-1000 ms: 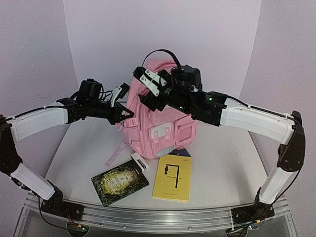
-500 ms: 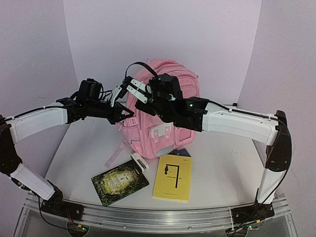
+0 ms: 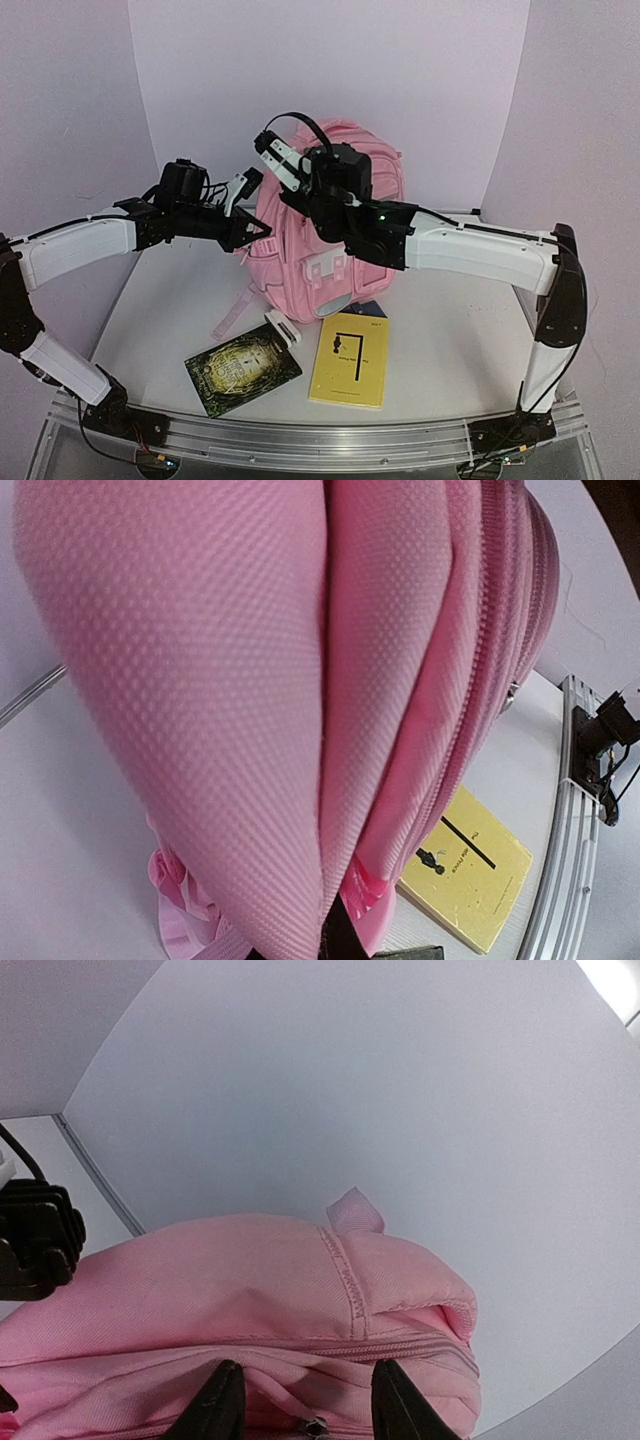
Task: Pack the student bag
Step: Unzip the student bag at the center of the board.
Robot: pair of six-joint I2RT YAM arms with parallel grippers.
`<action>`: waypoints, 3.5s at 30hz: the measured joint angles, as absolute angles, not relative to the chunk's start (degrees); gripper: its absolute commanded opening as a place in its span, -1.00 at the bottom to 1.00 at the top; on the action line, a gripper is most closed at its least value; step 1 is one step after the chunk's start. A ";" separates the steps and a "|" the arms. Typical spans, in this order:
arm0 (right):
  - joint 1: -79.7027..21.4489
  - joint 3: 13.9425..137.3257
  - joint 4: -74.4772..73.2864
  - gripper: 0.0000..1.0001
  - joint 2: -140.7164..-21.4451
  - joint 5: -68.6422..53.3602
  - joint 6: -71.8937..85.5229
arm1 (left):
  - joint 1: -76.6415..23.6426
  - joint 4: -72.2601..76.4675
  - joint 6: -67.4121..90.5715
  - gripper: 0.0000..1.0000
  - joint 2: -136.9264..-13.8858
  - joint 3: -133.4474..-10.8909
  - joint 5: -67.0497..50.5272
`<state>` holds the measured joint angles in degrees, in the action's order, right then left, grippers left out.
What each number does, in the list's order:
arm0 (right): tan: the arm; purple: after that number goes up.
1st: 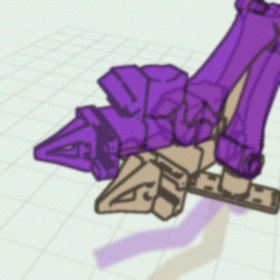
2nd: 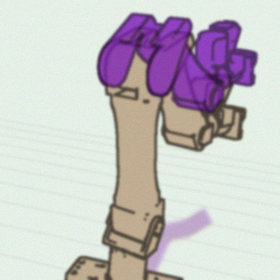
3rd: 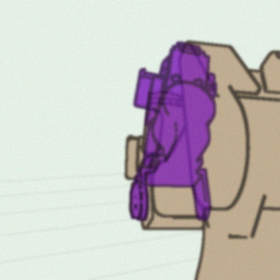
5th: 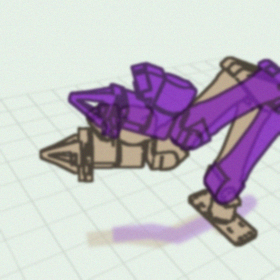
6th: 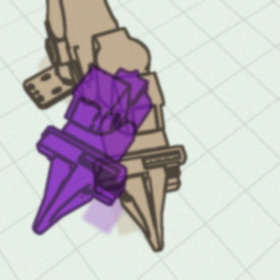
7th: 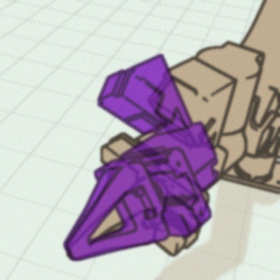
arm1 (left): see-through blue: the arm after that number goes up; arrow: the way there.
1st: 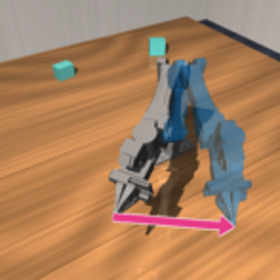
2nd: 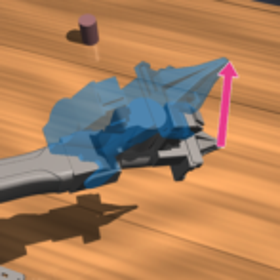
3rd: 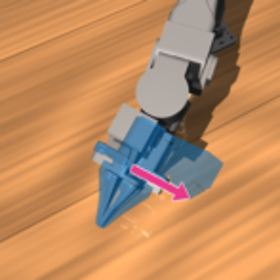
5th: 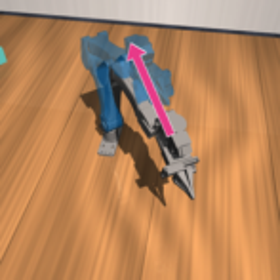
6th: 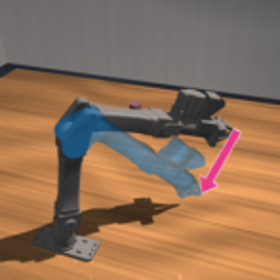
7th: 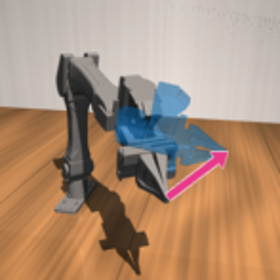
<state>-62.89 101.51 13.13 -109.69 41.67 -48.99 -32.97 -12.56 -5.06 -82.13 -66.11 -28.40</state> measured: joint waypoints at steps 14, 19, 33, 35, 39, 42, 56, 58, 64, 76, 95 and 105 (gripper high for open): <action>-61.40 97.75 12.03 -1.00 -105.01 37.80 -40.15 | -32.97 -12.61 -4.91 -0.99 -82.13 -66.10 -28.25; -57.06 97.76 7.20 -1.00 -102.91 33.62 -31.49 | -32.97 -12.39 -4.49 -1.00 -82.02 -65.84 -27.65; -45.20 96.15 -2.12 -1.00 -96.87 22.67 -10.58 | -32.46 -9.93 -2.71 -1.00 -81.40 -63.98 -26.81; -43.78 95.11 -1.93 -1.00 -96.59 22.09 -8.30 | -32.24 -9.77 -2.25 -1.00 -81.38 -63.92 -26.81; -41.64 92.53 -1.49 -1.00 -95.27 21.47 -3.55 | -31.91 -9.21 -1.38 -1.00 -81.38 -63.52 -26.69; -37.81 89.48 -2.11 -1.00 -94.14 21.21 0.91 | -31.30 -9.01 -1.15 -0.99 -81.38 -63.24 -26.26; -28.56 82.80 -3.35 -0.21 -89.61 -2.23 12.86 | -30.74 -8.71 0.25 -1.00 -81.36 -62.96 -27.00; -28.68 82.86 -2.42 -0.16 -88.23 -6.20 13.95 | -30.74 -8.74 0.25 -1.00 -81.36 -62.96 -27.23; -28.75 84.42 0.69 -0.06 -86.37 -15.77 17.15 | -30.74 -8.96 0.23 -0.99 -81.36 -62.99 -27.49; -28.75 91.10 1.26 -0.21 -91.12 -22.68 19.66 | -30.70 -9.88 0.22 -1.00 -81.41 -63.43 -28.36; -28.75 92.68 0.29 -0.49 -96.39 -24.53 19.47 | -30.68 -11.05 -0.25 -1.00 -82.27 -64.83 -28.84; -28.75 93.38 0.32 -0.47 -97.47 -25.52 19.60 | -30.57 -11.11 -0.62 -0.99 -82.91 -65.54 -28.97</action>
